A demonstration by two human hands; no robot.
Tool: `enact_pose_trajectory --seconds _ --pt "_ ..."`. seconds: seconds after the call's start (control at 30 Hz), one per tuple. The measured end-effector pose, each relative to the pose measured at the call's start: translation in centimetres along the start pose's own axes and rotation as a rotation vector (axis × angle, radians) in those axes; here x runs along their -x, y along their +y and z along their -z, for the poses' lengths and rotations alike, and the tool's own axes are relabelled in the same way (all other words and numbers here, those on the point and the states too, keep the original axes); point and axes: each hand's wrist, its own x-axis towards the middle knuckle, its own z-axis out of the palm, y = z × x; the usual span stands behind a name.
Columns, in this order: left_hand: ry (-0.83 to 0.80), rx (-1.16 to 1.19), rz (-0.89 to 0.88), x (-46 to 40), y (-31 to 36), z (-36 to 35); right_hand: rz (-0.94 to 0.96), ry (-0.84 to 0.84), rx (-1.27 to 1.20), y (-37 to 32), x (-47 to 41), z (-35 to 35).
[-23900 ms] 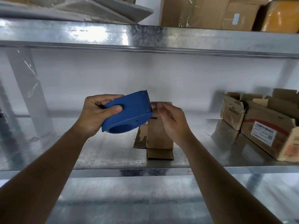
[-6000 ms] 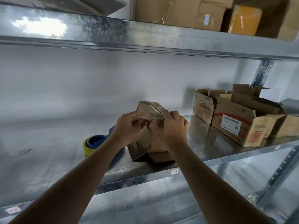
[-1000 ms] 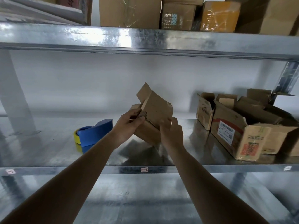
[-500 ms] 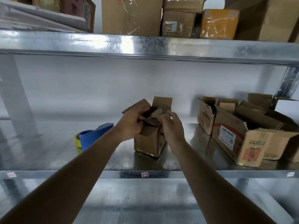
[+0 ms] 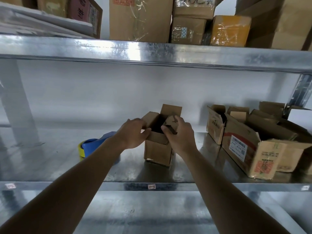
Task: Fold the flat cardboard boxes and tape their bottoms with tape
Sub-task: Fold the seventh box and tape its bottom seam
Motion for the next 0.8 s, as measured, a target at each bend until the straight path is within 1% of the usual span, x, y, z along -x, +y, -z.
enact_pose_trajectory --seconds 0.1,0.17,0.23,0.33,0.37,0.43,0.5,0.6,0.67,0.73,0.8 --pt "-0.007 0.054 -0.028 0.2 0.3 -0.8 0.109 0.075 0.075 -0.4 1.0 0.2" --pt "-0.01 0.058 -0.052 0.2 0.5 -1.1 0.123 0.101 0.08 -0.6 1.3 0.2" --pt "-0.028 0.05 -0.065 0.1 0.6 -1.1 0.098 0.127 0.078 -0.5 1.2 0.4" --pt "-0.053 0.053 -0.075 0.1 1.0 -1.0 -0.007 0.161 0.097 -0.1 0.9 1.3" --pt "-0.056 0.061 -0.083 0.1 1.2 -1.0 -0.049 0.15 0.117 -0.1 0.9 1.6" --pt "-0.069 0.097 -0.101 0.0 1.7 -1.0 -0.123 0.115 0.236 0.0 0.9 2.3" --pt "-0.103 0.15 -0.103 -0.1 2.2 -0.9 -0.159 0.063 0.328 0.2 0.8 2.8" --pt "-0.139 0.207 -0.107 -0.4 3.0 -1.0 -0.207 -0.09 0.223 0.8 0.3 3.3" --pt "-0.115 0.21 -0.114 -0.4 3.2 -1.3 -0.198 -0.197 0.136 0.9 0.0 3.0" --pt "-0.066 0.203 -0.119 -0.3 3.5 -1.9 -0.152 -0.25 0.106 1.2 -0.1 2.4" --pt "-0.025 0.222 -0.135 -0.4 3.8 -2.6 -0.105 -0.243 0.138 1.7 -0.1 2.3"
